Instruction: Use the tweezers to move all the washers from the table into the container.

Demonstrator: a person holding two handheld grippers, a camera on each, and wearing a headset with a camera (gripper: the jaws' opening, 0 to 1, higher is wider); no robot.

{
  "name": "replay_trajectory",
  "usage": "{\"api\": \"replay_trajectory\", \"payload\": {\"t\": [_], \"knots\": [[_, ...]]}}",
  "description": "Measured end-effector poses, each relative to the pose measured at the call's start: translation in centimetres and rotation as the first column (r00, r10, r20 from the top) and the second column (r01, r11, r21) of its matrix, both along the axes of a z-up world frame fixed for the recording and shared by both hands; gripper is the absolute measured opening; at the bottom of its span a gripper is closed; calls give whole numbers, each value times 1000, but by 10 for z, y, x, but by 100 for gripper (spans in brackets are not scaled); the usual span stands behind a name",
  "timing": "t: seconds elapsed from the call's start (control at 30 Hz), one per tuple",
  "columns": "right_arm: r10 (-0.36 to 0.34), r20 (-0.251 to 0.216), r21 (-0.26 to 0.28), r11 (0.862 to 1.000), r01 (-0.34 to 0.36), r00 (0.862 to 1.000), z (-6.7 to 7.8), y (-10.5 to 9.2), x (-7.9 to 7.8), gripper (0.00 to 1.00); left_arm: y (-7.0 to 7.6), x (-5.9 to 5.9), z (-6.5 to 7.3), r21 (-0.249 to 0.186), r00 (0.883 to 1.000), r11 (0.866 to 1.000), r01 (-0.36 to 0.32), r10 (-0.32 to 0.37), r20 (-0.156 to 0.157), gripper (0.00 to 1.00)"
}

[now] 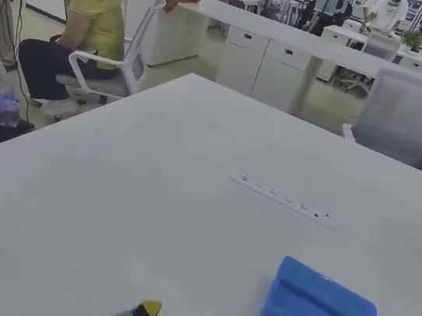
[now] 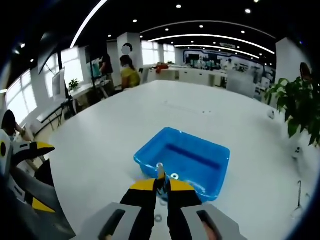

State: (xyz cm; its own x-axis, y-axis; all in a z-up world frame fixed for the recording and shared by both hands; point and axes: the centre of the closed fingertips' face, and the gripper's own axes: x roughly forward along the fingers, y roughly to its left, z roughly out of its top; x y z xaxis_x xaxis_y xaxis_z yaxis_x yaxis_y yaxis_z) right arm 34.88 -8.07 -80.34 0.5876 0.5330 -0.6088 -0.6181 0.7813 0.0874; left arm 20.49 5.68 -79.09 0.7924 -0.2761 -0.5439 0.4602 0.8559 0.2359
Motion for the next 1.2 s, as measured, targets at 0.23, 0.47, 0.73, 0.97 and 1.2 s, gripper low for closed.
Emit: {"api": "replay_trajectory", "payload": {"t": [0.23, 0.47, 0.73, 0.97, 1.2], "knots": [[-21, -28, 3, 1000, 21, 999, -8, -4, 2, 4, -1, -1, -2, 4, 1000, 1000, 5, -5, -10, 84], [-19, -41, -4, 1000, 18, 999, -14, -3, 3, 4, -1, -1, -3, 8, 1000, 1000, 9, -9, -15, 84], [19, -25, -72, 997, -21, 1000, -21, -3, 1, 4, -1, -2, -4, 11, 1000, 1000, 11, -11, -18, 84], [24, -26, -81, 996, -26, 999, -24, -3, 4, 4, -1, -2, -4, 14, 1000, 1000, 10, -10, -22, 84], [34, 5, -97, 995, -33, 999, -23, -2, 4, 4, -1, -1, -5, 17, 1000, 1000, 9, -9, -24, 84]]}}
